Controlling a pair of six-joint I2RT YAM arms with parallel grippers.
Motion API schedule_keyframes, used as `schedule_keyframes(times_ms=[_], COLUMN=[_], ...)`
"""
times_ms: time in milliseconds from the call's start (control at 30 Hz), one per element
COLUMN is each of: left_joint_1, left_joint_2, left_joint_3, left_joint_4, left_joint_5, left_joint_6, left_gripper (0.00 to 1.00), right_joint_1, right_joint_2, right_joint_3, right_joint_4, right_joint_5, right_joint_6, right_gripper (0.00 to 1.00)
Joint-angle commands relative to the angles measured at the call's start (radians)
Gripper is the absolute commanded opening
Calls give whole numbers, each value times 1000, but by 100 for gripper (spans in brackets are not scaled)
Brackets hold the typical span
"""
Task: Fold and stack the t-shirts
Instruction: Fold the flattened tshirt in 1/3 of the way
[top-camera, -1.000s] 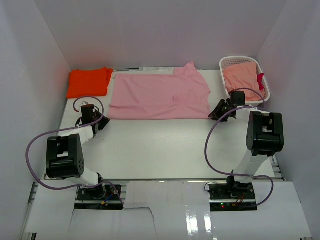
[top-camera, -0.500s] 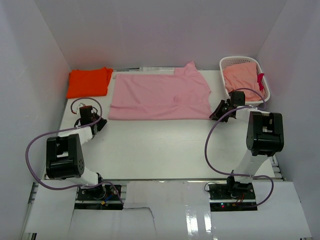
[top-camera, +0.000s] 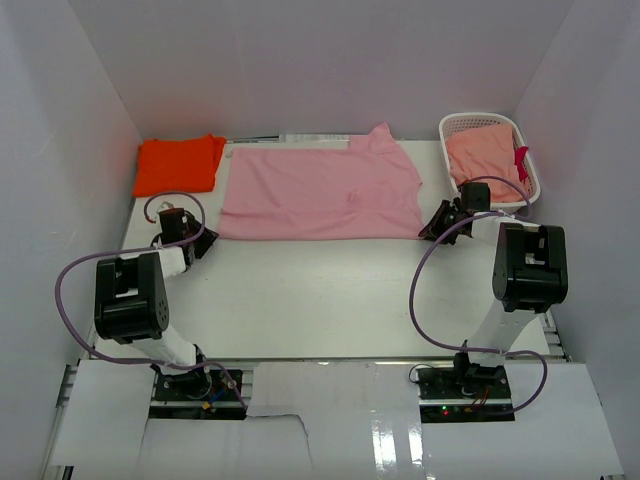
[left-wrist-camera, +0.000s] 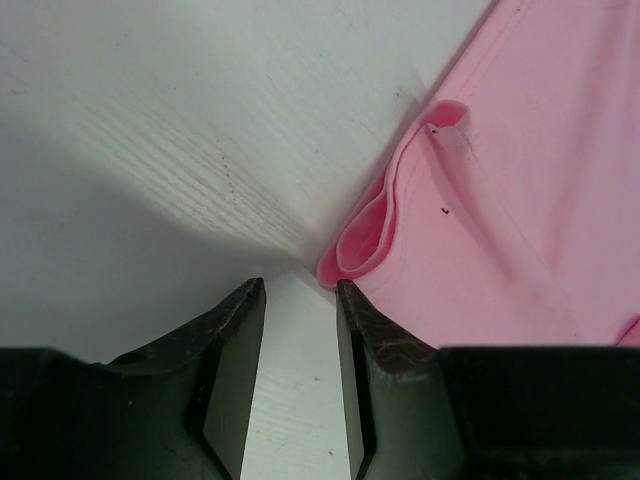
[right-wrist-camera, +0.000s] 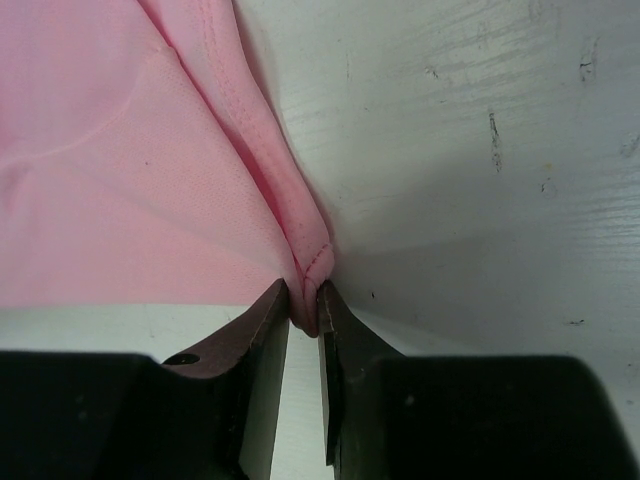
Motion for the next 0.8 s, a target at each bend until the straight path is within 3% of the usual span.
schedule_keyframes(times_ms=[0, 500, 767], left_joint_1=[4, 2, 2], left_joint_2=[19, -114, -16], left_joint_3=[-1, -127, -87], left_joint_4=[-10, 110, 136], left_joint_5=[42, 82, 102], left_joint_6=[0, -52, -58], left_gripper=[46, 46, 46], right_joint_1=[-9, -9, -9], right_joint_2=[2, 10, 7], right_joint_3=[13, 18, 17], right_joint_4=[-13, -12, -15], right_joint_5=[8, 4, -1], right_joint_6=[-6, -7, -9], right_gripper=[23, 23, 23])
